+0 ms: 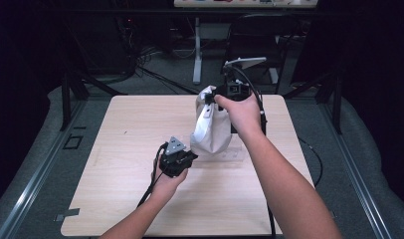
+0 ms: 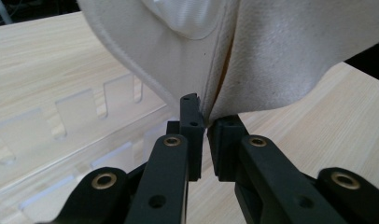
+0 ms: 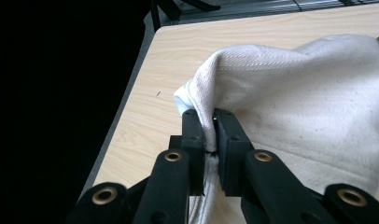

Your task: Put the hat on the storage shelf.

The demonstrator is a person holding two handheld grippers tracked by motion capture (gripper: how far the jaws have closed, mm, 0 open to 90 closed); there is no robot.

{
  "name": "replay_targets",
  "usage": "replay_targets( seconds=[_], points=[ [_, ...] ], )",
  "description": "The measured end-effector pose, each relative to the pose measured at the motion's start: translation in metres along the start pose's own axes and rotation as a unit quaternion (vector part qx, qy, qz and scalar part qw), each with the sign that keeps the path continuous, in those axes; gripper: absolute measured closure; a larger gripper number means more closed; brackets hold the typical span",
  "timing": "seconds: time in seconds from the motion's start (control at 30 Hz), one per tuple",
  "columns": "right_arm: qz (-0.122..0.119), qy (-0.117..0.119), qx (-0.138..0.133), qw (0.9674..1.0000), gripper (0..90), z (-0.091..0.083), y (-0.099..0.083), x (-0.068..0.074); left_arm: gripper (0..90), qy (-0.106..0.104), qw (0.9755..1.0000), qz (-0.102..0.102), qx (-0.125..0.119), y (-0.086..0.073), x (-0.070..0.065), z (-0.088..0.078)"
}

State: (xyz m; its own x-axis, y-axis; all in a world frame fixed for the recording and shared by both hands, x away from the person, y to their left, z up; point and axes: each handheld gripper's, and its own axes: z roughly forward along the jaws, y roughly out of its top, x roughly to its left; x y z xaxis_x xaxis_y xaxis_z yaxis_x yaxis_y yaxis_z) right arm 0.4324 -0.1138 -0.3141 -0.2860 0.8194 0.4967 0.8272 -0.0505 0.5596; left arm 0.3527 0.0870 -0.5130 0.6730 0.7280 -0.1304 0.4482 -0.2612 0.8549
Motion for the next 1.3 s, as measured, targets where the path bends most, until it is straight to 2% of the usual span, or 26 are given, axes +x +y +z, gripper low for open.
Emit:
replay_targets(
  seconds=[0.33,0.47,0.57,0.83,1.1,1.2,1.3],
  points=[
    [-0.001,0.002,0.010,1.0000,83.4,0.007,-0.003,-0.001,85.1,0.008,0.9999,-0.013,0.005,-0.010,0.000,0.004],
    [0.001,0.000,0.015,0.9999,83.4,0.011,-0.006,-0.004,85.2,0.007,0.9997,-0.016,0.017,-0.013,0.002,0.007],
    [0.004,0.001,0.016,0.9999,83.4,0.013,-0.008,-0.006,85.5,0.014,0.9995,-0.013,0.027,-0.013,0.001,0.009],
    [0.004,-0.005,0.028,0.9996,83.4,0.021,-0.013,-0.013,85.4,0.015,0.9979,-0.019,0.060,-0.019,0.003,0.016],
    [0.012,-0.001,0.030,0.9995,83.5,0.026,-0.016,-0.021,85.3,0.014,0.9980,-0.023,0.057,-0.021,0.003,0.017],
    [0.013,0.000,0.029,0.9995,83.5,0.027,-0.015,-0.022,85.1,0.018,0.9981,-0.015,0.056,-0.022,0.001,0.017],
    [0.013,0.000,0.030,0.9995,83.4,0.027,-0.016,-0.023,84.6,0.016,0.9982,-0.019,0.055,-0.022,0.002,0.016]
  ],
)
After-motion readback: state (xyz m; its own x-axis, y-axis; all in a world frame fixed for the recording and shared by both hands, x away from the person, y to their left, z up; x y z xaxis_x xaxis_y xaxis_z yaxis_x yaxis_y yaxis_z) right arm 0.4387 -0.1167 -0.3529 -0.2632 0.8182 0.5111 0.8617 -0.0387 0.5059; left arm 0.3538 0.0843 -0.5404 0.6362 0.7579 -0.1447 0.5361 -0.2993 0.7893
